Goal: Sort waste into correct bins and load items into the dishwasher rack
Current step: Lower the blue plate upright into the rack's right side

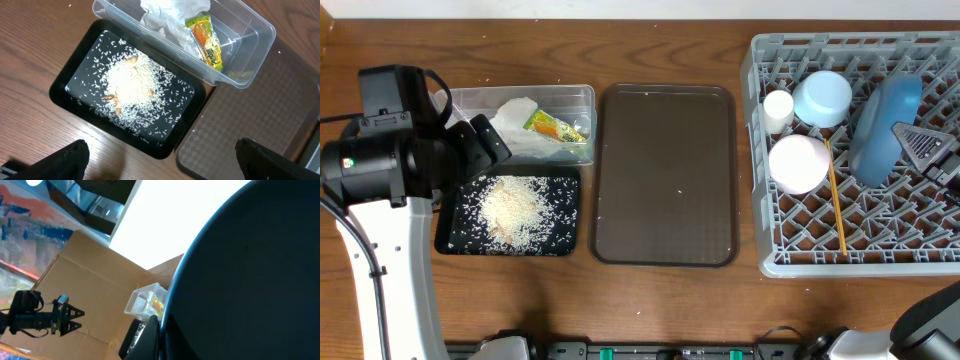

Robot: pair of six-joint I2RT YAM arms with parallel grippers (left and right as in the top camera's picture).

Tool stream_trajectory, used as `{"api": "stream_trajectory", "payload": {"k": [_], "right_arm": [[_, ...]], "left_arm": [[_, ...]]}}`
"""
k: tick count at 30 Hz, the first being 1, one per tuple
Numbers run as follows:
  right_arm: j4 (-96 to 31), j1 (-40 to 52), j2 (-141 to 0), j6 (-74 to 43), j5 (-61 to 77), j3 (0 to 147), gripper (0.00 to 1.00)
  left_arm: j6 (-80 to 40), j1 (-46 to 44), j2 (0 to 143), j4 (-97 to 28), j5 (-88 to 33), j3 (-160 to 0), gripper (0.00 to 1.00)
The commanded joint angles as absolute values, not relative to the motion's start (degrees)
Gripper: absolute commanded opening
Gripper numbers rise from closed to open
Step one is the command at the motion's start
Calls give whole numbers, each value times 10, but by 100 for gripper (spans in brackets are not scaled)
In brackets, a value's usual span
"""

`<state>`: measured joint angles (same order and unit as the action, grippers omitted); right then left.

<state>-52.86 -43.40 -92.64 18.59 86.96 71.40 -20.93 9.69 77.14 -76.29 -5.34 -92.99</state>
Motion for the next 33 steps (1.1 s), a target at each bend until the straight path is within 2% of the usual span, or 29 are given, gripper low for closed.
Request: {"api": "stream_trajectory", "payload": {"k": [1, 13, 25, 33], "right_arm": [[-528, -443, -929, 182, 894, 711, 1], [-525, -460, -956, 175, 894, 711, 1], [-466, -419, -965, 70, 894, 711, 1], [-463, -417, -965, 63, 894, 711, 1]], "left_arm": [[-206, 100, 775, -764, -44, -931, 96], [-206, 100, 775, -765, -44, -931, 96], [-206, 100, 775, -764, -44, -931, 96], [-206, 100, 775, -764, -44, -931, 96]]}}
